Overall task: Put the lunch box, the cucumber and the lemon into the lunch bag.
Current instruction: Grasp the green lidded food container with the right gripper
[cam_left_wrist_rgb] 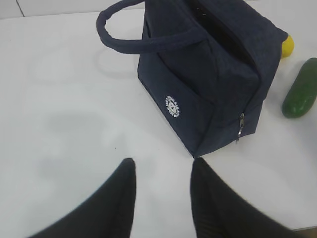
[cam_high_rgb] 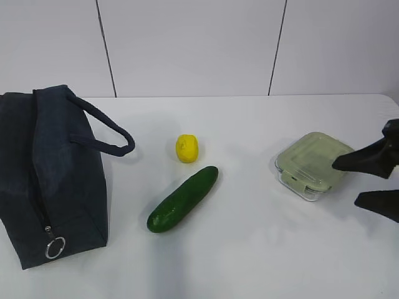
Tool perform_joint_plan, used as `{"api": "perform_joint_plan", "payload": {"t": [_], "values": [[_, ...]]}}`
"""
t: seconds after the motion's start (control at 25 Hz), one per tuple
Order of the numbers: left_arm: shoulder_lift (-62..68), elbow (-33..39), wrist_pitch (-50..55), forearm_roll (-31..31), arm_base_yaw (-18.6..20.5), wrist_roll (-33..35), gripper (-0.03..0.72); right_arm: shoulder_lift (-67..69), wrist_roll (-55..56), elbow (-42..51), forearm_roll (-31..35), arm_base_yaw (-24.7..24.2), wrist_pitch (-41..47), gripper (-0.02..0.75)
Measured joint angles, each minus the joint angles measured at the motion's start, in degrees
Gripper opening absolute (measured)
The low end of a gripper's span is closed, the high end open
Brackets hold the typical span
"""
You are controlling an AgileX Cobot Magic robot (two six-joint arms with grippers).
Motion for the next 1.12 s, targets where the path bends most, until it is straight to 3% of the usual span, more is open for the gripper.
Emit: {"api": "perform_joint_plan", "payload": {"t": [0.24, 0.36, 0.92, 1.12], "values": [[0.00, 0.00, 0.00, 0.00, 0.00, 0.00, 0.262, 8.64, -21.43, -0.11, 19.55, -6.11, 3.97, 0.498], [0.00, 0.00, 0.00, 0.00, 0.00, 0.00, 0.255, 12.11, -30.21, -0.22, 24.73, -8.80, 7.42, 0.498], [0.00, 0.00, 0.00, 0.00, 0.00, 0.00, 0.244, 28.60, -44.79, -0.54, 33.65, -10.40, 8.96, 0.495], [0.00, 0.00, 0.00, 0.00, 0.00, 0.00, 0.244, 33.13, -46.98, -0.54, 33.99, -14.47, 10.06, 0.494]]}}
